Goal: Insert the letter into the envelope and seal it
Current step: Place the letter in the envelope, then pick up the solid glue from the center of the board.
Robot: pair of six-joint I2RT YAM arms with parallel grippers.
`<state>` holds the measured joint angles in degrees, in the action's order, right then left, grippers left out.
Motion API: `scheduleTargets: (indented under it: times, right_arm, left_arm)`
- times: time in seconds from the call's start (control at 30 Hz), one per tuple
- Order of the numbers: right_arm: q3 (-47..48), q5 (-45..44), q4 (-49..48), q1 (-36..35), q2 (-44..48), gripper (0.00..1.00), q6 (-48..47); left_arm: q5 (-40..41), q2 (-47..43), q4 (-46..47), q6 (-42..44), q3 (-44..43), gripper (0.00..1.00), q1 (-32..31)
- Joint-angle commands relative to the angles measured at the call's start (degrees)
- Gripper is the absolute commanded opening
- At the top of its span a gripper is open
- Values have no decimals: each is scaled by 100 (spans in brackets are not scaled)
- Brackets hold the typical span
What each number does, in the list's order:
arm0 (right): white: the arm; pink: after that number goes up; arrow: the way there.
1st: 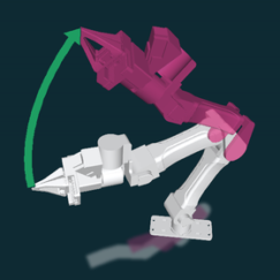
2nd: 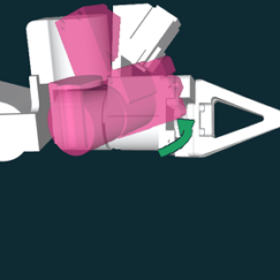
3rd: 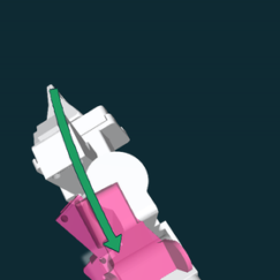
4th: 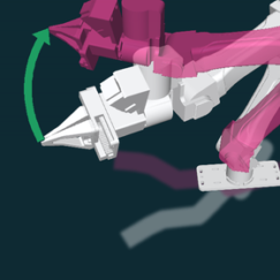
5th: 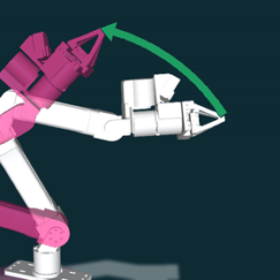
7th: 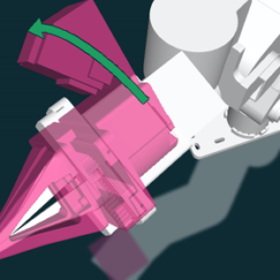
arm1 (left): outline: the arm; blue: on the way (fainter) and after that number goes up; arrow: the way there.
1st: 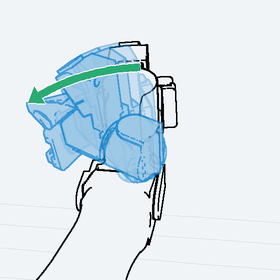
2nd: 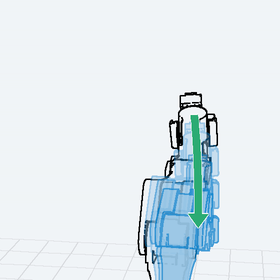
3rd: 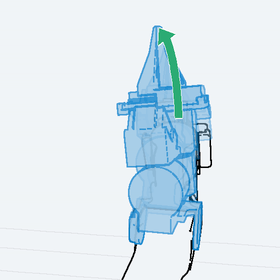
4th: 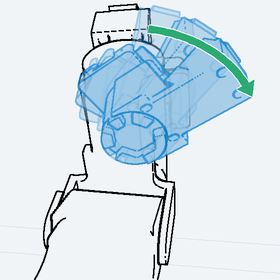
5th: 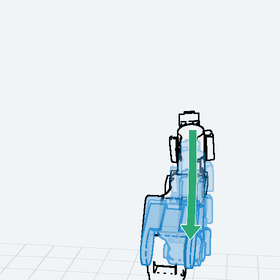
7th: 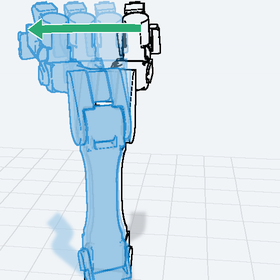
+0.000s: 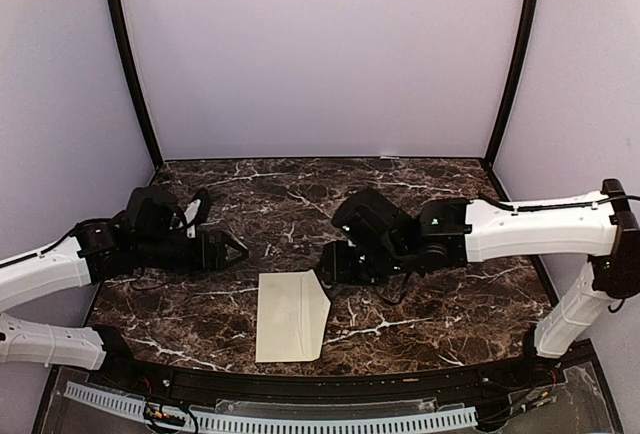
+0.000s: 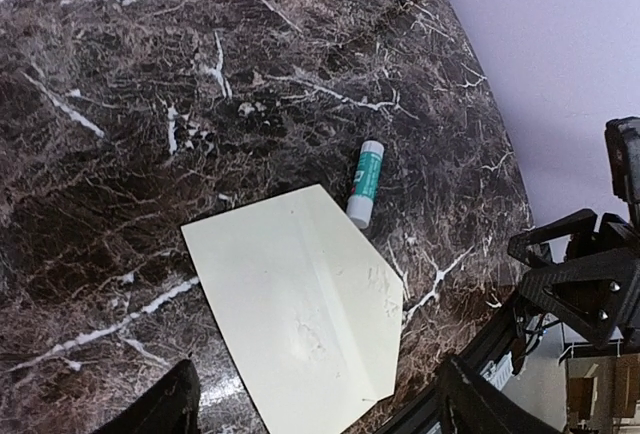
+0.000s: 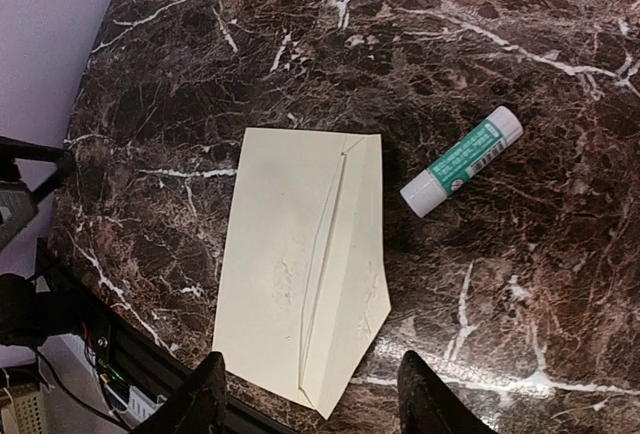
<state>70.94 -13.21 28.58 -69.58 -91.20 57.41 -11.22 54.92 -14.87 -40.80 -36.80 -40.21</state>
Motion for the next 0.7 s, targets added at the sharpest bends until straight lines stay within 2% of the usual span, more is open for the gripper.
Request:
scheduleTargets:
  times: [0.0, 0.17, 0.3, 0.67]
  right_arm:
    - [-309, -453, 560, 372, 248, 58, -235]
    - [-318, -589, 653, 770, 99, 68, -355]
    - [-114, -644, 653, 985, -447, 75, -353]
    - [996, -434, 588, 1096, -1971, 73, -299]
  left_arm:
    - [-131, -172, -1040, 962, -736, 81, 479]
    - [-434, -18, -1423, 1758, -1238, 83, 1471]
    - [-914, 32, -1116, 2263, -1062, 83, 2134]
    - [-63, -542, -395, 2467, -347, 83, 2280]
